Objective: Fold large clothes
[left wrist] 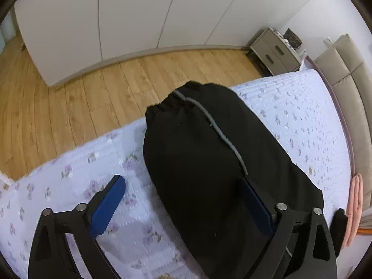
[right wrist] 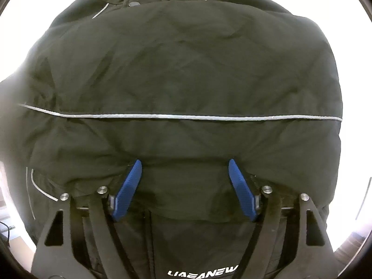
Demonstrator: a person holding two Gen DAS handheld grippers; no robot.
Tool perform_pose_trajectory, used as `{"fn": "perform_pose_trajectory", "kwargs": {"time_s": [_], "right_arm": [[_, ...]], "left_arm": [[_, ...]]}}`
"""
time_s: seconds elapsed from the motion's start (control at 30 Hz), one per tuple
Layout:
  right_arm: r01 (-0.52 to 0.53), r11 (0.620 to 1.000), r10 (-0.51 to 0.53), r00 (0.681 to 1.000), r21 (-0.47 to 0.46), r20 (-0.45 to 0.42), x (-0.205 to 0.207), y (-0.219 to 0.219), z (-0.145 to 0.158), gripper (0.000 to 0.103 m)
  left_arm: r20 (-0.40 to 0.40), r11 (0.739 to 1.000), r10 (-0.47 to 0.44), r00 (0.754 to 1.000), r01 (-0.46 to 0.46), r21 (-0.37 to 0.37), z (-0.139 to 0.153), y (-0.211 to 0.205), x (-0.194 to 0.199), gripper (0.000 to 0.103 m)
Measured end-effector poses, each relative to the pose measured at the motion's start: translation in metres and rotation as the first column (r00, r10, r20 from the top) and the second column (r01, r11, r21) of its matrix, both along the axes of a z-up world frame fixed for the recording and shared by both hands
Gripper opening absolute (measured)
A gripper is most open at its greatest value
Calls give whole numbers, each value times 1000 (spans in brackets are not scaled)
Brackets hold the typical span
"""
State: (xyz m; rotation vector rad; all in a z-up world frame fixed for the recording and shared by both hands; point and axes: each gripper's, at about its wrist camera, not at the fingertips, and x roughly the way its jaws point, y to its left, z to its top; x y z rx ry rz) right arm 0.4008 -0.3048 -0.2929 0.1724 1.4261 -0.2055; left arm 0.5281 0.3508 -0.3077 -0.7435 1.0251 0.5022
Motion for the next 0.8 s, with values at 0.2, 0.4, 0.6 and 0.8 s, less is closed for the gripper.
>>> {"fn": "perform_pose_trajectory", "kwargs": {"time_s": [0.2,0.4,0.6,0.8], "right_arm": [[29,1000,-30,1000,-7,-7,4,-2,-5,81],[28,1000,-28,1000,4,-8,6,-7,-12,83],[22,1000,-23,1000,11,13,4,-10,-17,86],[35,997,-39,997,65,62,-5,-18,-9,87]], "left_arm": [[31,983,-161,986,158,91,27,-21,11,18],[101,925,-297,949,260,278,97,-77,-6,15],[151,813,-494,856,393,430,161,-178,-29,15],[121,621,-711,692,539,569,197,-307,-55,14]]}}
